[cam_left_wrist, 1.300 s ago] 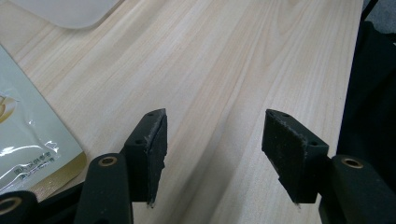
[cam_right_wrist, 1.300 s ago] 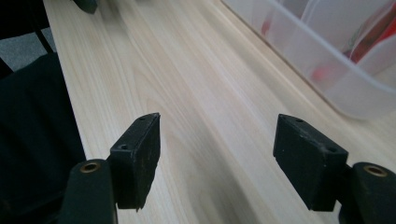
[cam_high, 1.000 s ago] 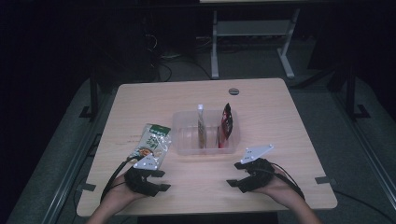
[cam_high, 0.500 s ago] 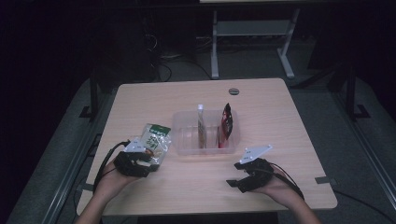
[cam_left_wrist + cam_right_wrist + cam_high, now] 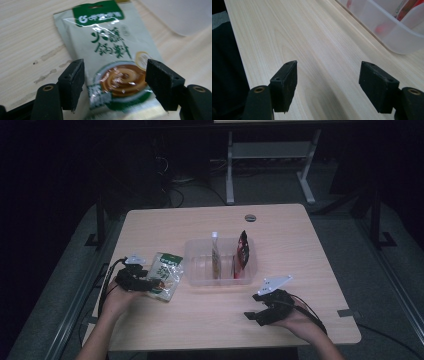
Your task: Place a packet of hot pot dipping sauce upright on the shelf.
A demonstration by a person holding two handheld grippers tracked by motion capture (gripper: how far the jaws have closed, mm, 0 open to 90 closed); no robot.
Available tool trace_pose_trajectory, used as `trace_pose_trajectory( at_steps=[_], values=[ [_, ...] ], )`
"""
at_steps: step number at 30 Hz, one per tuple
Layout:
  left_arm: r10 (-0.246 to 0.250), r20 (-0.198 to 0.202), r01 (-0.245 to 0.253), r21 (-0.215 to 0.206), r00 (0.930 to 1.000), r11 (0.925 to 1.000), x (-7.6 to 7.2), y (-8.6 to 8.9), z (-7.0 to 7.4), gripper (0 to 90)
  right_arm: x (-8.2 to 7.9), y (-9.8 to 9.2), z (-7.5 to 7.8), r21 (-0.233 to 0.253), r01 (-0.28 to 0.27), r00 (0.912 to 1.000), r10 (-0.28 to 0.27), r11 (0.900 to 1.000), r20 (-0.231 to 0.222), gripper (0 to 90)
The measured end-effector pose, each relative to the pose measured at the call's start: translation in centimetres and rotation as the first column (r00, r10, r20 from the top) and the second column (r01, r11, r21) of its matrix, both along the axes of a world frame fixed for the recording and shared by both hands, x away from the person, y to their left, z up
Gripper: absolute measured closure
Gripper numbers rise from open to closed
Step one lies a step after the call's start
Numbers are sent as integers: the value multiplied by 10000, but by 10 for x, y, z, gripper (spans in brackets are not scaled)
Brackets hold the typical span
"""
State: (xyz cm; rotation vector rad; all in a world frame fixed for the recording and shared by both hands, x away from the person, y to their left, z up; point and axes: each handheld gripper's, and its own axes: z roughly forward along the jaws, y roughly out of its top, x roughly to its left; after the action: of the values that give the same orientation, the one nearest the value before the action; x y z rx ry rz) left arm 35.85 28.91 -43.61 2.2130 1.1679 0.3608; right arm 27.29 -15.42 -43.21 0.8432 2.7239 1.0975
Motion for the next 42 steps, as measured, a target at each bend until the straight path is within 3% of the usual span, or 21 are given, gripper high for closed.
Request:
trace_pose_trajectory(
  at_steps=[3, 5, 6, 11, 14, 17, 22, 30, 34, 36, 38, 42],
  values=[
    [104, -184, -104, 30, 9998, 9999, 3, -2, -3, 280, 0, 0, 0, -8, -17, 10000, 17, 10000, 21, 305],
    [87, -230, -77, 433, 9997, 9990, 3, -7, -10, 270, 0, -1, 0, -4, -7, 10000, 7, 10000, 27, 305],
    [87, -230, -77, 433, 9997, 9990, 3, -7, -10, 268, 0, -1, 0, 12, 3, 10000, -3, 10000, 14, 305],
    [471, -445, -465, 157, 9979, 9988, 4, -2, -15, 245, 0, 0, 0, -35, -26, 10000, 26, 10000, 39, 305],
    [451, -442, -443, 187, 9980, 9988, 5, -2, -16, 241, 0, 0, 0, -91, -55, 10000, 55, 9999, 14, 305],
    [483, -814, -498, -160, 9955, 9986, 6, 0, -19, 246, 0, 0, 0, -85, -59, 10000, 59, 9999, 7, 305],
    [440, -687, -447, -81, 9967, 9990, 4, -2, -19, 294, 0, -1, 0, -60, 9, 10000, -8, 10000, 44, 306],
    [642, -660, -623, 295, 9958, 9976, 1, -4, -15, 517, 1, -1, 1, -157, 25, 10000, -24, 9999, 87, 311],
    [671, -694, -654, 271, 9953, 9975, 2, -3, -15, 666, 1, -2, 1, -140, 77, 10000, -77, 9999, 52, 312],
    [632, -819, -628, 83, 9946, 9980, 2, 0, -14, 756, 1, -2, 1, -149, 82, 10000, -81, 9999, 42, 313],
    [487, -801, -476, 152, 9956, 9987, 2, 0, -13, 822, 1, -2, 1, -166, 41, 10000, -40, 9999, 76, 313],
    [211, -639, -193, 279, 9977, 9994, 2, 0, -13, 885, 1, -1, 0, -200, -19, 10000, 20, 9998, 68, 314]
  ],
)
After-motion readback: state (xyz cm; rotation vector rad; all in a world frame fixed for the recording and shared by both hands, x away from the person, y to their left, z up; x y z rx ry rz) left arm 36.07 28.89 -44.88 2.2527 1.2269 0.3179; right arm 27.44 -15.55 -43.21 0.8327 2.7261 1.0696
